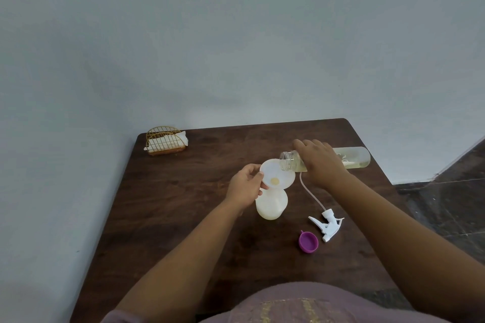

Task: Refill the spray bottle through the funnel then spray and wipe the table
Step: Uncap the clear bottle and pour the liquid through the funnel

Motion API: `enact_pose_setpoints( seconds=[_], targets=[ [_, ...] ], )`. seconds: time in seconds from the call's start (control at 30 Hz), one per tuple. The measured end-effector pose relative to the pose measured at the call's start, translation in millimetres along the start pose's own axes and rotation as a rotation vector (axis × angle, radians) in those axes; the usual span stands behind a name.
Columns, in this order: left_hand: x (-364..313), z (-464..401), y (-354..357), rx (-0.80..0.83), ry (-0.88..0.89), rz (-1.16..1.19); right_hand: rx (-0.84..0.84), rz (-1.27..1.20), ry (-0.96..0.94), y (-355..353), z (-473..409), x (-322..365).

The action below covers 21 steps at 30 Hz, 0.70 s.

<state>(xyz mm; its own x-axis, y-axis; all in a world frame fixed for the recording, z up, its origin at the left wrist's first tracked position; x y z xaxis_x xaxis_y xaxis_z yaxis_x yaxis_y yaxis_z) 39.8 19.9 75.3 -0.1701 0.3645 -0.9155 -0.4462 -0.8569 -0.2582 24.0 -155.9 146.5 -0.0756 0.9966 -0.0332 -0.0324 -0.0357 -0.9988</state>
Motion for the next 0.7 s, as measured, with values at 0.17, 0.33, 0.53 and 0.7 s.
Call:
enact_pose_setpoints(
  seconds=[0.17,0.33,0.53,0.7],
  targets=[
    [0.4,-1.0,-0.9,0.005,-0.003,-0.005,0.001,-0.012,0.004,-0.2,-0.8,0.2],
    [-0.2,-1.6,-3.6,0.006,0.000,-0.023,0.014,-0.004,0.011,-2.7,-3.6,3.2],
    [0.7,-0.5,-2.7,0.014,0.004,-0.022,0.015,-0.004,0.015,-5.2,-2.1,4.5],
    [1.6,-2.5,-2.3,0.011,0.004,-0.024,0.007,0.004,0.015,-7.4,-0.7,5.0]
  ],
)
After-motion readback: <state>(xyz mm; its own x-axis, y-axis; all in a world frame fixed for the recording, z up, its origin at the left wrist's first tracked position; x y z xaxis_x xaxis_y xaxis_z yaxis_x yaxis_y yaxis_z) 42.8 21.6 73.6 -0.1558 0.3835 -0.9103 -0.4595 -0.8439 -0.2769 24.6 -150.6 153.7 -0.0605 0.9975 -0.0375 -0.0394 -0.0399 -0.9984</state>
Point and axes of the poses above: each hand's wrist, its own z-axis away from the middle knuckle, its own y-axis out of the palm, x = y × z, the point moved 6 cm from there along -z, towards the middle knuckle, and after that the axes turned 9 degrees about x, right-handed, at the moved point
